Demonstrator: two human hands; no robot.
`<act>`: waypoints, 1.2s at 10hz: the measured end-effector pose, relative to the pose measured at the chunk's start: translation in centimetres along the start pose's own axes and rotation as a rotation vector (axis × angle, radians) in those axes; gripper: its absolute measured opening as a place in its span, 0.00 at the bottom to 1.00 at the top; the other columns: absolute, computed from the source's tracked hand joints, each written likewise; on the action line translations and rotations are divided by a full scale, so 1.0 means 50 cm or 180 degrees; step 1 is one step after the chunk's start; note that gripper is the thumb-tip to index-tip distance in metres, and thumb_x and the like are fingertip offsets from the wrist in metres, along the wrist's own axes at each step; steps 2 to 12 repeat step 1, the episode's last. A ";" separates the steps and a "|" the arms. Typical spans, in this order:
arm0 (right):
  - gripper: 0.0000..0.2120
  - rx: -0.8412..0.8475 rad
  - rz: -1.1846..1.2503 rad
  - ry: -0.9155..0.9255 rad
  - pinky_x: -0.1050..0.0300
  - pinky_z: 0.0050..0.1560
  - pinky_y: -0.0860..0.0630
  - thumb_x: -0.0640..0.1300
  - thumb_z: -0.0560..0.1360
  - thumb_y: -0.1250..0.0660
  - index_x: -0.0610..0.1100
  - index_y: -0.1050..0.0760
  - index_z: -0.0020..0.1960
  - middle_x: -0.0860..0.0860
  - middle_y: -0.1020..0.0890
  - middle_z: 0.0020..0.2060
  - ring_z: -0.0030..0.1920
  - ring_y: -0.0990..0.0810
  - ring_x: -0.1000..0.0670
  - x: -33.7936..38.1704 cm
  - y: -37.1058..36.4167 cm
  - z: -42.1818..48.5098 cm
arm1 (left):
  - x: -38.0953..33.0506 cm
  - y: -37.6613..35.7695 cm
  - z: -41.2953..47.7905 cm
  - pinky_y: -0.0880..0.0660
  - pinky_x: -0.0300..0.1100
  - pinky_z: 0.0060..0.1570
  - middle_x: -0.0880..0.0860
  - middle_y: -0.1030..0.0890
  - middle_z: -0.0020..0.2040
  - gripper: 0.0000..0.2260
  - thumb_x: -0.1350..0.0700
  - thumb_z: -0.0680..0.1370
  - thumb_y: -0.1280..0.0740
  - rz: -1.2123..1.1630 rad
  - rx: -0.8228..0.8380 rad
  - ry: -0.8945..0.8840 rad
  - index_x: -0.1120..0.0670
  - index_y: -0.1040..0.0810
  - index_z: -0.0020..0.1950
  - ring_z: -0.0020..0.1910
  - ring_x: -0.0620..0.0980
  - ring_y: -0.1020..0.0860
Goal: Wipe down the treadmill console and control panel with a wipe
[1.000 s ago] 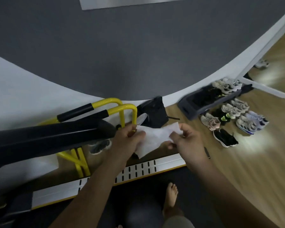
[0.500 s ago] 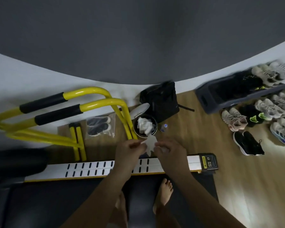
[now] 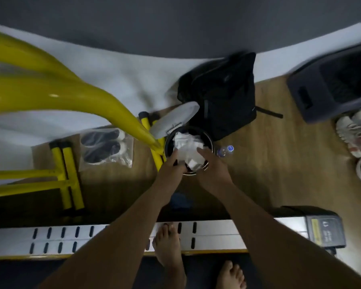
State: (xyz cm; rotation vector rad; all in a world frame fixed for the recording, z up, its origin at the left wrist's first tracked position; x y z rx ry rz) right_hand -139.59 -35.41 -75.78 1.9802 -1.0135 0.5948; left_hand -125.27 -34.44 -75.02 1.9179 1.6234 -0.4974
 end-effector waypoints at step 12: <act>0.33 0.0253 -0.0055 -0.0350 0.63 0.49 0.26 0.33 0.75 0.38 0.54 0.39 0.75 0.48 0.37 0.75 0.69 0.30 0.44 -0.084 -0.043 0.088 | 0.061 0.022 0.103 0.35 0.47 0.43 0.43 0.30 0.52 0.28 0.56 0.79 0.40 -0.0030 -0.0081 0.0263 0.40 0.41 0.77 0.42 0.42 0.33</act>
Point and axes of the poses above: each hand's wrist, its own z-axis towards the middle knuckle, its own y-axis out of the back of the hand, x = y × z, the point moved 4 cm from there along z, towards the middle knuckle
